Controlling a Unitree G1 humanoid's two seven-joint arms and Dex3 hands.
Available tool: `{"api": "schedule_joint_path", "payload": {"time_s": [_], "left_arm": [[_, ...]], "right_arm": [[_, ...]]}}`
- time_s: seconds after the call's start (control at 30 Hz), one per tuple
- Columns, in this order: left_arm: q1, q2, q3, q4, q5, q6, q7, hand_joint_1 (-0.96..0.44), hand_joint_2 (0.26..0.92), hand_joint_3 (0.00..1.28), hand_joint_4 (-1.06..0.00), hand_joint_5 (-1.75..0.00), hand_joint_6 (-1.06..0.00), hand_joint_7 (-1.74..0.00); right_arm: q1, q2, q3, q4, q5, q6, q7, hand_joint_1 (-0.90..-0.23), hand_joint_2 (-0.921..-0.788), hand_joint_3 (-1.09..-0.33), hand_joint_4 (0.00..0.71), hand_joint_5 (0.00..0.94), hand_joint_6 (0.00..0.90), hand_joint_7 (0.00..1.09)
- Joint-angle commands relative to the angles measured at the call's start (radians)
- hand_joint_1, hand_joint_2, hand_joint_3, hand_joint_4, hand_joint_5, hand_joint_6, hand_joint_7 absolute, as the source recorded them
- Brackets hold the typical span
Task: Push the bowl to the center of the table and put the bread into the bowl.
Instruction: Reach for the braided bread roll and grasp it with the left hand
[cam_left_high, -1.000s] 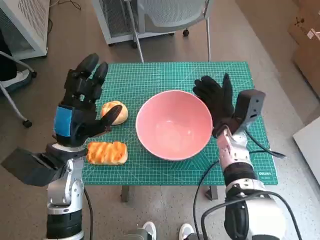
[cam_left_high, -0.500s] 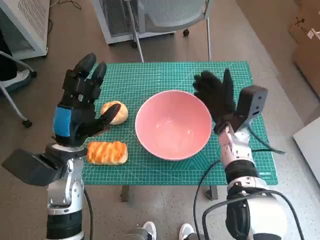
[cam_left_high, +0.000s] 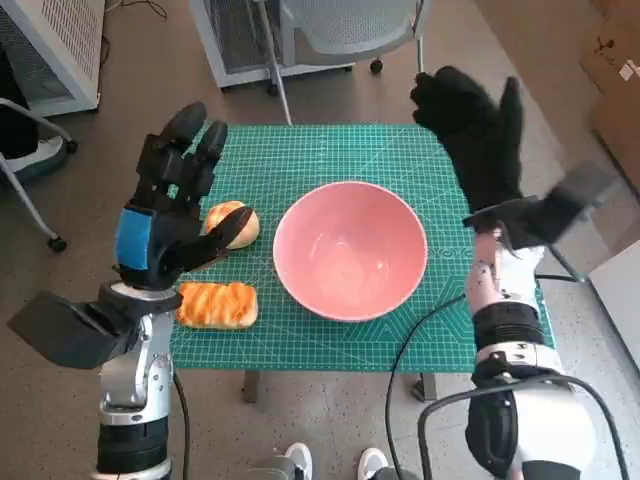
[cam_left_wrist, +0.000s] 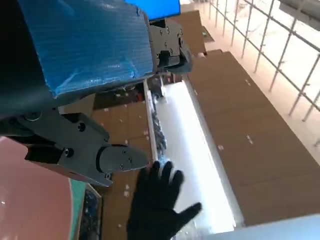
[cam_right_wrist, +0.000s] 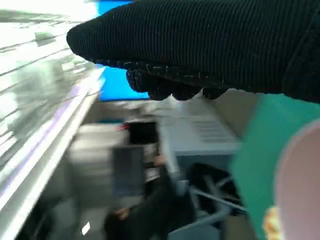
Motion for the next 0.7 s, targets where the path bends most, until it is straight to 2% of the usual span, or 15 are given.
{"api": "schedule_joint_path", "payload": {"time_s": [0.03,0.17,0.27,0.5,0.7], "left_arm": [[-0.031,-0.011,-0.013,0.01,-0.01,-0.004,-0.011,-0.25,0.805,0.39,-0.11,-0.19,0.0,-0.53],[-0.046,-0.013,-0.021,0.017,-0.008,-0.008,-0.015,-0.23,0.785,0.43,-0.1,-0.21,0.0,-0.53],[-0.055,-0.013,-0.025,0.021,-0.007,-0.01,-0.018,-0.22,0.756,0.49,-0.08,-0.23,0.0,-0.54],[-0.074,-0.004,-0.031,0.019,-0.005,-0.008,-0.027,-0.21,0.716,0.56,-0.05,-0.26,0.0,-0.56],[-0.072,0.029,-0.035,0.001,0.025,-0.011,-0.039,-0.21,0.692,0.58,-0.04,-0.27,0.0,-0.58]], "right_arm": [[0.055,-0.013,-0.016,-0.059,0.067,-0.032,0.12,-0.64,-0.921,-0.778,0.309,0.009,0.418,0.02],[0.089,-0.025,-0.01,-0.123,0.096,-0.048,0.175,-0.655,-0.921,-0.756,0.304,0.005,0.405,0.01],[0.109,-0.032,-0.005,-0.163,0.107,-0.05,0.192,-0.656,-0.921,-0.75,0.304,0.004,0.401,0.01],[0.167,-0.032,0.016,-0.279,0.116,-0.036,0.172,-0.632,-0.921,-0.767,0.315,0.007,0.409,0.01],[0.2,-0.031,0.032,-0.341,0.121,-0.015,0.151,-0.626,-0.921,-0.777,0.317,0.006,0.409,0.01]]}}
